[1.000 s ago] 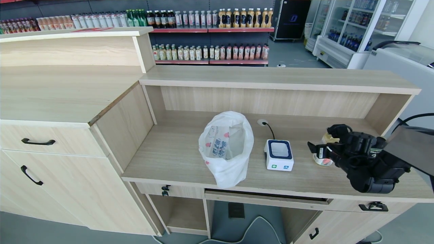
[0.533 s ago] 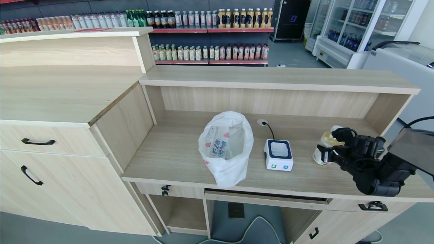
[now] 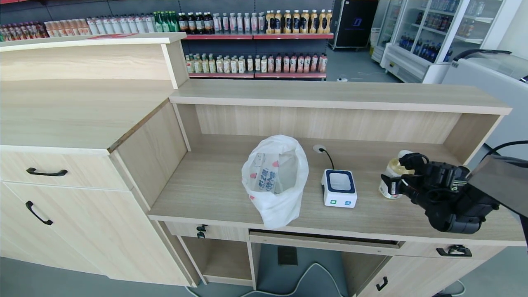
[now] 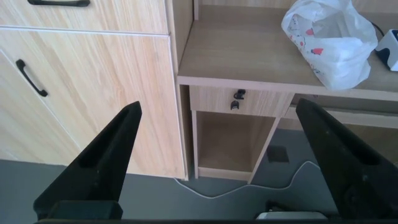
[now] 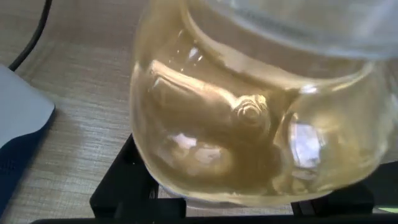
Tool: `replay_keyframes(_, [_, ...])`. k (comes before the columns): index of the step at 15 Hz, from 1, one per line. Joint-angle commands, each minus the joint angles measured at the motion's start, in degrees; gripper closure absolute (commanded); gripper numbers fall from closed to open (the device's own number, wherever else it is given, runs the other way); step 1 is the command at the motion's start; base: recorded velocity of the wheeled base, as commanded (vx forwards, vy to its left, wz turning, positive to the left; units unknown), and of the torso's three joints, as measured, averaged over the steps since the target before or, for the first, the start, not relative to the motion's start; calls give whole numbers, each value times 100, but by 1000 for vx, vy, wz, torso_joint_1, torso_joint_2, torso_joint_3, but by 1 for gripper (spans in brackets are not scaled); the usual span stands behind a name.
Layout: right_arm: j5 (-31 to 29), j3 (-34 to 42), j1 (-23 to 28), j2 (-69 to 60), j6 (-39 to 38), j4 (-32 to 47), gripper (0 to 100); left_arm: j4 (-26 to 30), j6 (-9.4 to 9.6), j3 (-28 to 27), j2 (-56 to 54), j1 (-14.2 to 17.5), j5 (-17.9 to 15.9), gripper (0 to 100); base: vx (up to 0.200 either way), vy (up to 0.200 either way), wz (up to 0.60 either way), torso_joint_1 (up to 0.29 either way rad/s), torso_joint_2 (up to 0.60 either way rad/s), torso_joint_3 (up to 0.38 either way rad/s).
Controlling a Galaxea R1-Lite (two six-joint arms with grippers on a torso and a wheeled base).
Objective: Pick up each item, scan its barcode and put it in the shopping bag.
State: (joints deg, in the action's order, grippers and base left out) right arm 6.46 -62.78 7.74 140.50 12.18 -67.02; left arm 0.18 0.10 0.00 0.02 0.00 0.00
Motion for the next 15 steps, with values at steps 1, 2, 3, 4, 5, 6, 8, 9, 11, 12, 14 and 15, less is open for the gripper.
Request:
replay_keyframes(1, [31, -41, 17, -304, -66, 14, 100, -1, -1, 0, -2, 0, 0, 0, 0, 0, 0, 0, 0, 0])
replay_keyframes(2, [154, -6, 17, -769, -541, 269, 100, -1, -1, 0, -2, 0, 0, 0, 0, 0, 0, 0, 0, 0])
replay_keyframes(3, [286, 3, 17, -1059, -743, 506, 100, -1, -1, 0, -2, 0, 0, 0, 0, 0, 0, 0, 0, 0])
replay_keyframes(4, [769, -50, 26, -1763, -1174, 1403, 100, -9, -1, 0, -2, 0, 0, 0, 0, 0, 0, 0, 0, 0])
replay_keyframes(5, [1384, -182, 43, -2422, -1613, 2273, 100, -9, -1, 0, -2, 0, 0, 0, 0, 0, 0, 0, 0, 0])
replay_keyframes(6, [1762, -270, 43, -2835, -1868, 2800, 100, -1, -1, 0, -2, 0, 0, 0, 0, 0, 0, 0, 0, 0])
replay_keyframes(8, [3010, -525, 43, -3810, -2281, 3846, 100, -1, -1, 0, -2, 0, 0, 0, 0, 0, 0, 0, 0, 0])
replay_keyframes(9, [3564, -525, 34, -4092, -2396, 3969, 100, -1, -1, 0, -2, 0, 0, 0, 0, 0, 0, 0, 0, 0])
replay_keyframes(11, [4452, -472, -53, -4637, -2817, 4004, 100, -1, -1, 0, -2, 0, 0, 0, 0, 0, 0, 0, 0, 0])
replay_keyframes(12, [4706, -463, -176, -4891, -3081, 4013, 100, -1, -1, 0, -2, 0, 0, 0, 0, 0, 0, 0, 0, 0])
replay_keyframes(14, [5181, -287, -352, -5384, -3503, 4013, 100, -1, -1, 0, -2, 0, 0, 0, 0, 0, 0, 0, 0, 0])
replay_keyframes(15, [5339, -41, -493, -5630, -3529, 4013, 100, -1, -1, 0, -2, 0, 0, 0, 0, 0, 0, 0, 0, 0])
